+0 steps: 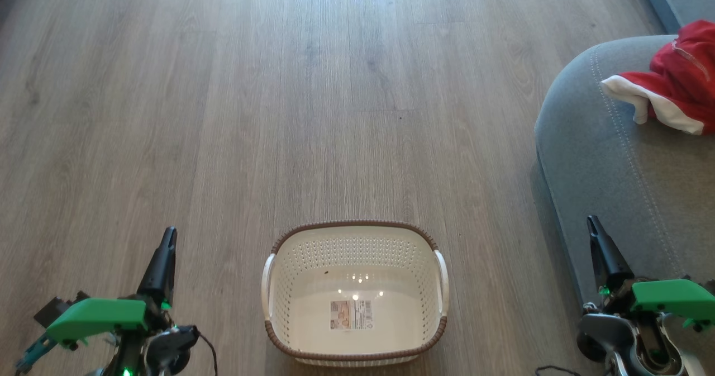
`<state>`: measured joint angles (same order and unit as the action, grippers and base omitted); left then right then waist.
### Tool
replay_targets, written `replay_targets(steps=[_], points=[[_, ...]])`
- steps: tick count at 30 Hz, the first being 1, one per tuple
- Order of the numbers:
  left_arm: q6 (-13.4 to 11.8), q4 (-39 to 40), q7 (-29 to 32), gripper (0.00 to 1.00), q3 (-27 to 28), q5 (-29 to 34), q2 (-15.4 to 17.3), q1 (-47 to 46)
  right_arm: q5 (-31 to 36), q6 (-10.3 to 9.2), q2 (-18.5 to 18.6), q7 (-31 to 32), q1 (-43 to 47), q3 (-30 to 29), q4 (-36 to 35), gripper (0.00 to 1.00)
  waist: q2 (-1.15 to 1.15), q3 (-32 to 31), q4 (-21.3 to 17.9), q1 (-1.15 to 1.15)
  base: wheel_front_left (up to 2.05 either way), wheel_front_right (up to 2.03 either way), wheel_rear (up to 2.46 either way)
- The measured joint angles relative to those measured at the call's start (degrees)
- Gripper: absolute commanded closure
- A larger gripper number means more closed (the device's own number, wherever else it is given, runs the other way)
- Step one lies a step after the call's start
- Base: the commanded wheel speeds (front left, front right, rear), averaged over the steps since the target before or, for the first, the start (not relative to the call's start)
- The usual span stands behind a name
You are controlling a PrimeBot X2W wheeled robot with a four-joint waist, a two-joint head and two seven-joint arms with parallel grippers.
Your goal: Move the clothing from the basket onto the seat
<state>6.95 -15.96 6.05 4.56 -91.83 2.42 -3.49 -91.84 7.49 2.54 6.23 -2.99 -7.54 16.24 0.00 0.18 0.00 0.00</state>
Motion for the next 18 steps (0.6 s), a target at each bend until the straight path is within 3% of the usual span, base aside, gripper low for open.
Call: replay_targets(steps=[18], points=[[0.0,0.0,0.0,1.0,0.0,0.0,0.0,0.0,0.0,0.0,0.0,0.0,0.0,0.0,0.0,1.0,0.0,0.0,0.0,0.0,0.0,0.0,0.0]])
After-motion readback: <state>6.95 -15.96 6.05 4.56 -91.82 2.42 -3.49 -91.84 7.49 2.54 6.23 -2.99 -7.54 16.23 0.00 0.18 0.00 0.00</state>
